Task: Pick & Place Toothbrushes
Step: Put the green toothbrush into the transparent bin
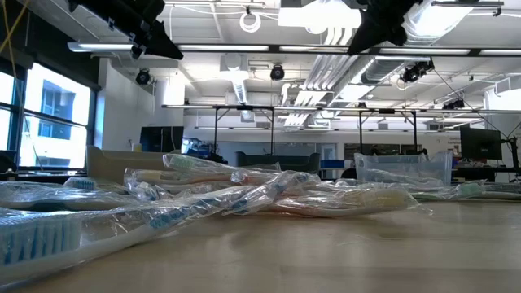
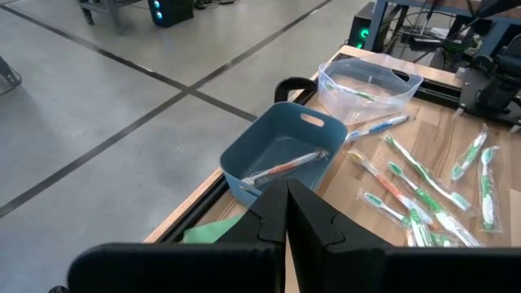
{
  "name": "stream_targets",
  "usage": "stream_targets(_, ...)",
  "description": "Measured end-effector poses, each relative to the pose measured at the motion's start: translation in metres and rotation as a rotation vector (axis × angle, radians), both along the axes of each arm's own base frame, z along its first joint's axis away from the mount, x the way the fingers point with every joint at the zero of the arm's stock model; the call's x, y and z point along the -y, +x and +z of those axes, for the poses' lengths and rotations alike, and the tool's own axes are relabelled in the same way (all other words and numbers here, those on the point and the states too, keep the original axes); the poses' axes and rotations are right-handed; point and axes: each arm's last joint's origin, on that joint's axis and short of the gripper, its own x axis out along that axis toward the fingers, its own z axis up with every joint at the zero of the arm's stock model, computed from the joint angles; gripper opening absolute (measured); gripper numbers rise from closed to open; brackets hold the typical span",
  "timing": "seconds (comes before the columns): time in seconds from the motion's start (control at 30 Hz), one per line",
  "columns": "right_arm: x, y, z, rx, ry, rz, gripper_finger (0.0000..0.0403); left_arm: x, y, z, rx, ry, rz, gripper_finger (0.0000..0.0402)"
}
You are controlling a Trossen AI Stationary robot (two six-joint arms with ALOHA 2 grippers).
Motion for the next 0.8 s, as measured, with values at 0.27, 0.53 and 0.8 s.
stream_targets(0.27, -0.006, -0.013, -0.027, -0.061, 0.090, 0.051, 0.0003, 0.000, 0.000, 0.000, 0.001, 0.000, 0.000, 0.0000)
stream_targets(0.53, -0.009, -0.010, -0.065, -0.173, 0.258, 0.083, 0.0003, 0.000, 0.000, 0.000, 0.001, 0.001, 0.000, 0.0000)
stream_targets(0.8, -0.010, -0.004, -0.087, -0.259, 0.324, 0.166, 0.0003, 0.000, 0.000, 0.000, 0.001, 0.001, -0.001, 0.0000)
